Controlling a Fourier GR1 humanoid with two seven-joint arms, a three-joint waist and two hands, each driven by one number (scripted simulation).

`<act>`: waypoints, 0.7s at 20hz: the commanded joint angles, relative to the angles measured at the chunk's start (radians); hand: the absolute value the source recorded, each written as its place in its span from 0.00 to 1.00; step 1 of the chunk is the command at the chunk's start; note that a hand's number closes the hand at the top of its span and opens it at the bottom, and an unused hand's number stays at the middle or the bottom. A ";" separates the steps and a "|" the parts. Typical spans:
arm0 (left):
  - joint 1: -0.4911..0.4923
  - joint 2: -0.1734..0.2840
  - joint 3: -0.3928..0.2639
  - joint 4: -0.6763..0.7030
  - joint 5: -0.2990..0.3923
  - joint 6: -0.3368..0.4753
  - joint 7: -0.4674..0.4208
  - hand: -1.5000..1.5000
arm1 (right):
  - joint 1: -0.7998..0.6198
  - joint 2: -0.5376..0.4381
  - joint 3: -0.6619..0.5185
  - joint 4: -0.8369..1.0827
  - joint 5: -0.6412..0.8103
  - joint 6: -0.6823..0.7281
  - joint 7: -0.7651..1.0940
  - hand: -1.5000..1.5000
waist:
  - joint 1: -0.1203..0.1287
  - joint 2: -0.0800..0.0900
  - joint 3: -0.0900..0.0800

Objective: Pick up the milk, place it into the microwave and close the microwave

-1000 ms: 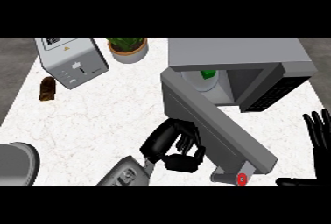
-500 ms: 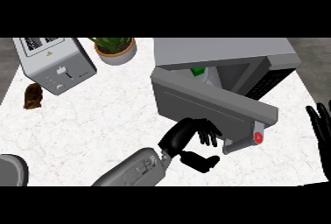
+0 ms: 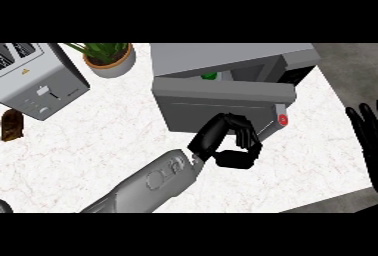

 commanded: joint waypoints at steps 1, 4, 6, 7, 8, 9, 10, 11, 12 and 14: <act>-0.084 -0.002 0.027 0.026 0.078 0.033 -0.048 1.00 | -0.024 -0.021 0.008 -0.023 -0.030 0.026 0.022 0.00 | -0.047 0.009 0.001; -0.140 -0.002 0.045 0.070 0.116 0.038 -0.056 1.00 | -0.040 -0.032 0.004 -0.046 -0.038 0.021 0.040 0.00 | -0.069 0.014 0.002; -0.171 -0.002 0.051 0.092 0.138 0.047 -0.054 1.00 | -0.058 -0.038 0.000 -0.046 -0.048 0.017 0.051 0.00 | -0.089 0.022 0.002; -0.184 -0.002 0.050 0.104 0.143 0.057 -0.059 1.00 | -0.060 -0.051 -0.006 -0.043 -0.066 0.019 0.071 0.00 | -0.094 0.022 0.002; -0.205 -0.002 0.058 0.114 0.152 0.058 -0.059 1.00 | -0.070 -0.053 0.000 -0.046 -0.078 0.035 0.066 0.00 | -0.105 0.027 0.003; -0.209 -0.002 0.058 0.129 0.162 0.066 -0.067 1.00 | -0.070 -0.061 -0.002 -0.054 -0.083 0.037 0.077 0.00 | -0.108 0.025 0.003; -0.226 -0.002 0.064 0.133 0.175 0.070 -0.063 1.00 | -0.070 -0.064 0.003 -0.063 -0.091 0.040 0.085 0.00 | -0.126 0.026 0.003; -0.249 -0.002 0.080 0.151 0.183 0.066 -0.059 1.00 | -0.075 -0.071 -0.003 -0.062 -0.108 0.042 0.094 0.00 | -0.130 0.030 0.003; -0.260 -0.002 0.073 0.160 0.184 0.075 -0.070 1.00 | -0.089 -0.077 0.003 -0.063 -0.104 0.047 0.097 0.00 | -0.131 0.034 0.004; -0.279 -0.002 0.079 0.185 0.198 0.086 -0.073 1.00 | -0.094 -0.078 0.004 -0.065 -0.124 0.048 0.107 0.00 | -0.146 0.039 0.005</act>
